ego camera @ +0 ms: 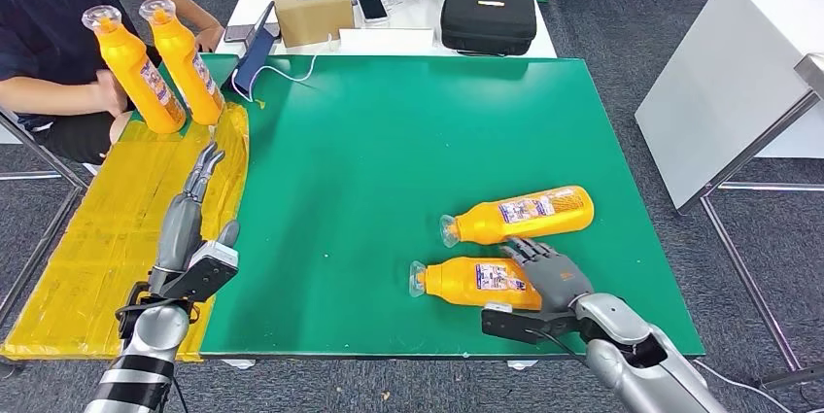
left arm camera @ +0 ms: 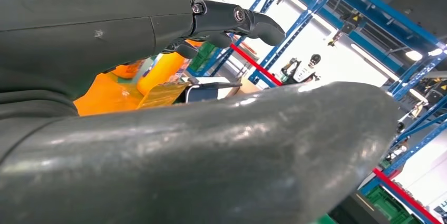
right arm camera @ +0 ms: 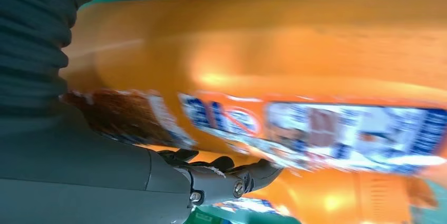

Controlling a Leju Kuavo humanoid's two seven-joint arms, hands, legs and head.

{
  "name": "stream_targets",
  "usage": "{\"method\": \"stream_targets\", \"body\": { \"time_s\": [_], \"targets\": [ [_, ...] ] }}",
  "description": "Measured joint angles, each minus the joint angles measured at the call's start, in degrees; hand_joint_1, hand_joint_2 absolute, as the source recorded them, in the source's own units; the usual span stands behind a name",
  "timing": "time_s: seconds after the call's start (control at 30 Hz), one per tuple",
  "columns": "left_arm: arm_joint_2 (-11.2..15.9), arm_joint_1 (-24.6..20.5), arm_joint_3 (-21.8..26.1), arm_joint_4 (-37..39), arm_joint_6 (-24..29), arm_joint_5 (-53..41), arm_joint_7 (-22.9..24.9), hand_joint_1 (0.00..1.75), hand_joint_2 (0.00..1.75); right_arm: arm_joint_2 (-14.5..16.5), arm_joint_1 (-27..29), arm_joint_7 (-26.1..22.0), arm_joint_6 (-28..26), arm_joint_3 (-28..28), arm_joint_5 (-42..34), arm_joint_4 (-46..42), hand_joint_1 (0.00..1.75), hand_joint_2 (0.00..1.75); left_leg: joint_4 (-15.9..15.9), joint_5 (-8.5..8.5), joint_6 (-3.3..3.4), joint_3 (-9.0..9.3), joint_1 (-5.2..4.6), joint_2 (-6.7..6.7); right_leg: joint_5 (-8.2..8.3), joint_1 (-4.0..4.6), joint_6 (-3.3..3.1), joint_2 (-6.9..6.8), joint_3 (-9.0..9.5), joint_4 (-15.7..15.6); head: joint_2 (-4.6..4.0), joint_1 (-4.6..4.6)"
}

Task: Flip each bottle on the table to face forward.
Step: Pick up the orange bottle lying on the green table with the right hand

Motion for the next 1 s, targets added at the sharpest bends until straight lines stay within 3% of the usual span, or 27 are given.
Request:
{"method": "stream_targets", "body": {
  "time_s": [0.23, 0.43, 0.47, 0.57, 0.6, 1.0],
  "targets": [
    [0.10, 0.73, 0.13, -0.07, 0.16, 0.02, 0.00, 0.00, 0.00, -1.94, 1.43, 0.24, -0.50, -0.54, -0.49, -2.75, 0.00, 1.75, 0.00, 0.01, 0.01, -0.02, 0.00, -0.04, 0.00, 0.00, 0.01, -0.05, 0.06, 0.00, 0.00, -0.01],
    [0.26, 3.29, 1.67, -1.97, 0.20, 0.01, -0.29, 0.00, 0.00, -3.01, 5.96, -0.14, -2.26, -4.05, -0.32, -8.68, 0.00, 1.75, 0.00, 0.01, 0.01, -0.20, -0.01, -0.06, -0.01, 0.00, 0.02, -0.09, -0.10, 0.01, 0.00, -0.01],
    [0.28, 3.56, 1.92, -2.20, 0.00, -0.01, -0.44, 0.00, 0.00, -3.34, 6.66, -0.23, -1.84, -4.71, -0.46, -9.61, 0.15, 1.75, 0.00, 0.01, 0.01, -0.23, -0.01, -0.07, -0.01, 0.00, 0.03, -0.10, -0.14, 0.01, 0.00, -0.02],
    [0.29, 3.71, 2.39, -2.37, -0.62, -0.05, -0.76, 0.00, 0.00, -4.01, 7.84, -0.45, -0.33, -6.01, -0.44, -10.66, 1.46, 1.75, 0.00, 0.00, 0.00, -0.27, 0.00, -0.06, -0.02, 0.01, 0.03, -0.10, -0.21, 0.01, 0.00, -0.01],
    [0.28, 3.60, 2.44, -2.36, -0.73, -0.06, -0.82, 0.00, 0.00, -4.08, 8.05, -0.56, -0.01, -6.16, -0.29, -10.65, 1.75, 1.75, 0.00, 0.00, 0.00, -0.27, 0.00, -0.05, -0.02, 0.01, 0.03, -0.10, -0.22, 0.01, 0.00, -0.01],
    [-0.09, -0.35, 1.02, 0.45, -0.78, 0.64, -0.98, 0.00, 0.00, -1.96, 6.32, -0.81, 0.54, -4.50, 1.74, -4.28, 1.75, 1.75, -0.01, -0.10, -0.05, 0.05, 0.03, 0.32, 0.00, 0.03, -0.15, 0.16, -0.37, -0.02, 0.00, 0.01]
  ]
}}
